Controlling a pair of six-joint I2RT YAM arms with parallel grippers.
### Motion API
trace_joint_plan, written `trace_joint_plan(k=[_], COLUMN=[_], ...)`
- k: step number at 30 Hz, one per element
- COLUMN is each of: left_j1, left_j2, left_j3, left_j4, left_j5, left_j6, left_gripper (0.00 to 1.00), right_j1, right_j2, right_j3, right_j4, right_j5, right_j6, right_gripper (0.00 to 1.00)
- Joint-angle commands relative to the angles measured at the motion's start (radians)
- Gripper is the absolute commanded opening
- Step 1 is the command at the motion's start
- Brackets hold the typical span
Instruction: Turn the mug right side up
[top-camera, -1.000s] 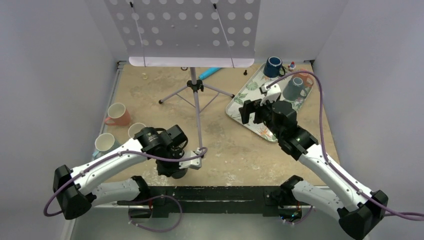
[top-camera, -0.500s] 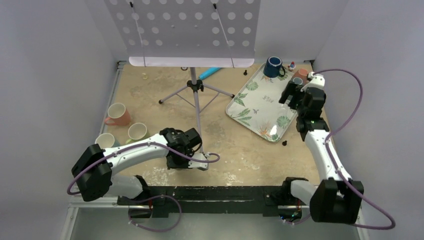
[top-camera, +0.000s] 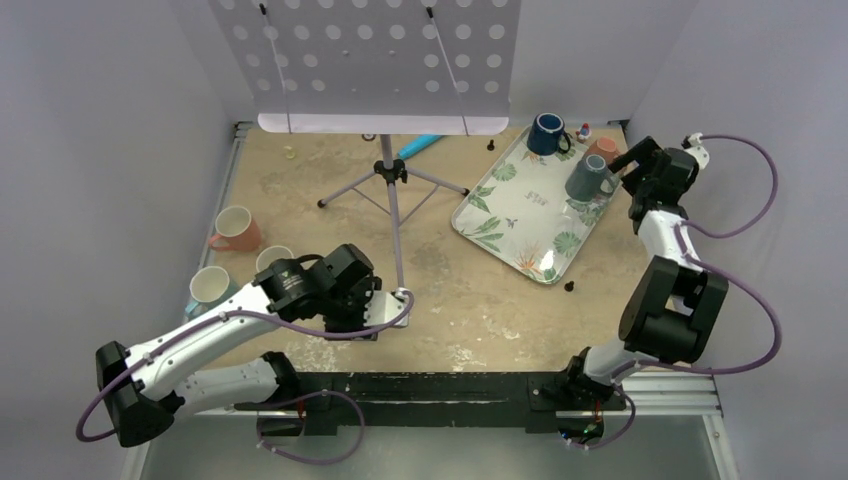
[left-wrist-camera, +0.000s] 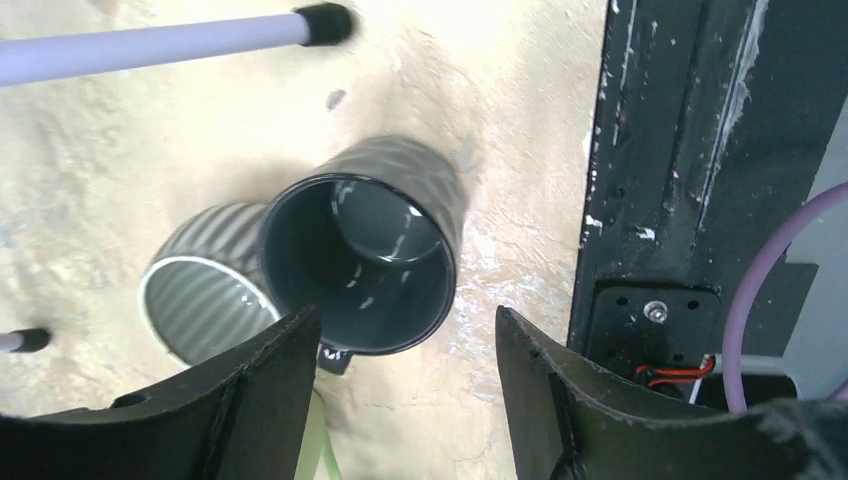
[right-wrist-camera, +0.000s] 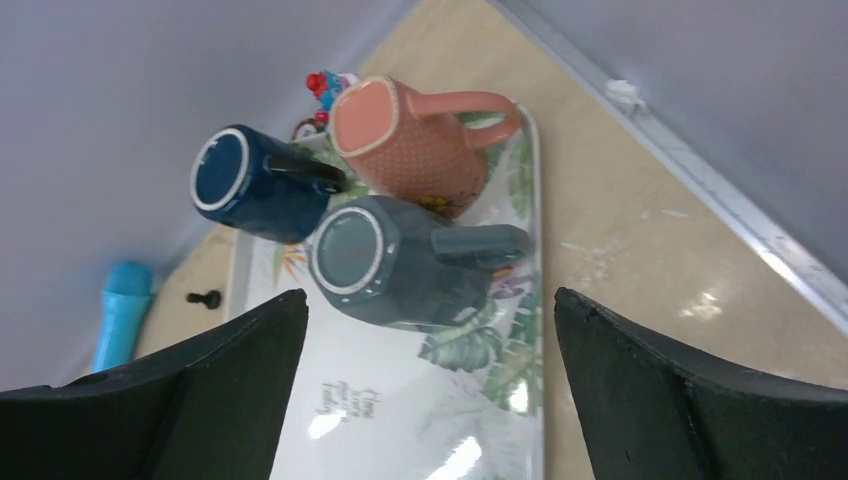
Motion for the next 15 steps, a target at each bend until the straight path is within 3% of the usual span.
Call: trace_joint_plan(k=[1, 9, 15], left_j1=[0.029, 0.047, 0.048], left_j2=[-0.055, -0.064, -0.094], left_j3=[0.054, 0.042, 0.011], left_j4=[-0.002, 0.044, 0.045], left_j5=[0.027, -0.015, -0.026], left_j6=[-0.027, -0.073, -0.063], left_gripper=[0.69, 0.7, 0.7], right_j1=[-0.012, -0.028, -0.048], right_j2=[0.076, 0.185, 0.237], right_j3=[0.083, 0.088, 0.078], right_j4=[0.095, 0.182, 0.195], right_j5=[-0.146, -0.191, -0.193], right_j6=[0.213, 0.497, 0.617], right_gripper=[0.95, 0.82, 0.8])
